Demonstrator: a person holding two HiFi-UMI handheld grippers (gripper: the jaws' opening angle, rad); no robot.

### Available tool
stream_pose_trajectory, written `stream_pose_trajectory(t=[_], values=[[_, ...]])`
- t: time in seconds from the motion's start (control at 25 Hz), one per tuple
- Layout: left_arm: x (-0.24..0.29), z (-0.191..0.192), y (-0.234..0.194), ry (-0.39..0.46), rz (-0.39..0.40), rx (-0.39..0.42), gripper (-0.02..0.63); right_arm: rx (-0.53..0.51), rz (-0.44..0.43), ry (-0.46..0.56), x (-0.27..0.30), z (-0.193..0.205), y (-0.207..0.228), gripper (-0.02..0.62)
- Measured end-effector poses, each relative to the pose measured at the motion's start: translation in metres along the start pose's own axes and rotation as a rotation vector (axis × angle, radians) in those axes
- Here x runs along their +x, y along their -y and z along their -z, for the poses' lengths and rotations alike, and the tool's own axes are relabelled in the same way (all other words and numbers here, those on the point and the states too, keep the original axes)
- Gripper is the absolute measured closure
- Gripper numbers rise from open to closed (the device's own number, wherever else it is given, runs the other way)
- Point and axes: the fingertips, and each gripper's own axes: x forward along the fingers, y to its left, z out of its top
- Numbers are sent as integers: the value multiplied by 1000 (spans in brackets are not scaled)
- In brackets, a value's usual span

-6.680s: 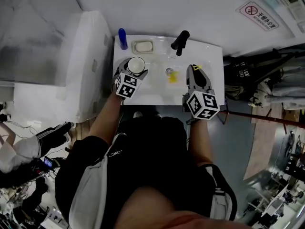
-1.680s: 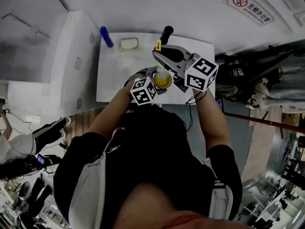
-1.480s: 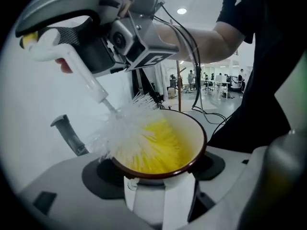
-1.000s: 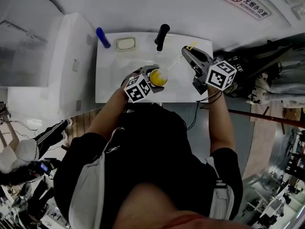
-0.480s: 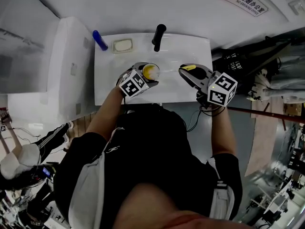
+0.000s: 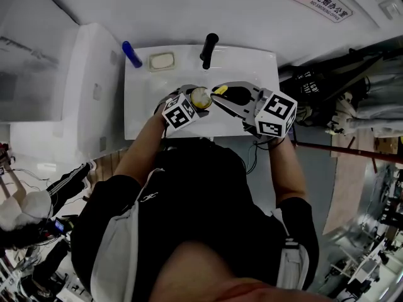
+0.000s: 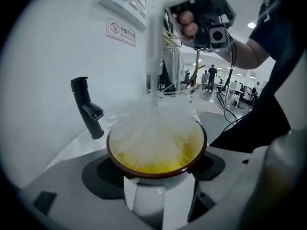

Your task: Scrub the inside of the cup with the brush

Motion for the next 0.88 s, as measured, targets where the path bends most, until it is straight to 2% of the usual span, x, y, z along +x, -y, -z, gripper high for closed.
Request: stream_pose_trajectory(t=[0.16,0.48,0.64,0.88], values=[[4,-8,16,-16,11,84,216,4,-22,48,21,-13,11,540],[-1,-24,33,28,35,119,216,2,12,107,39,-27,30,541],[-1,-30,39,49,64,111,216,9,2,119,47,-29,28,540],[2,-34,46,45,95,131,216,-39,-14,66,58,-25,19,540]])
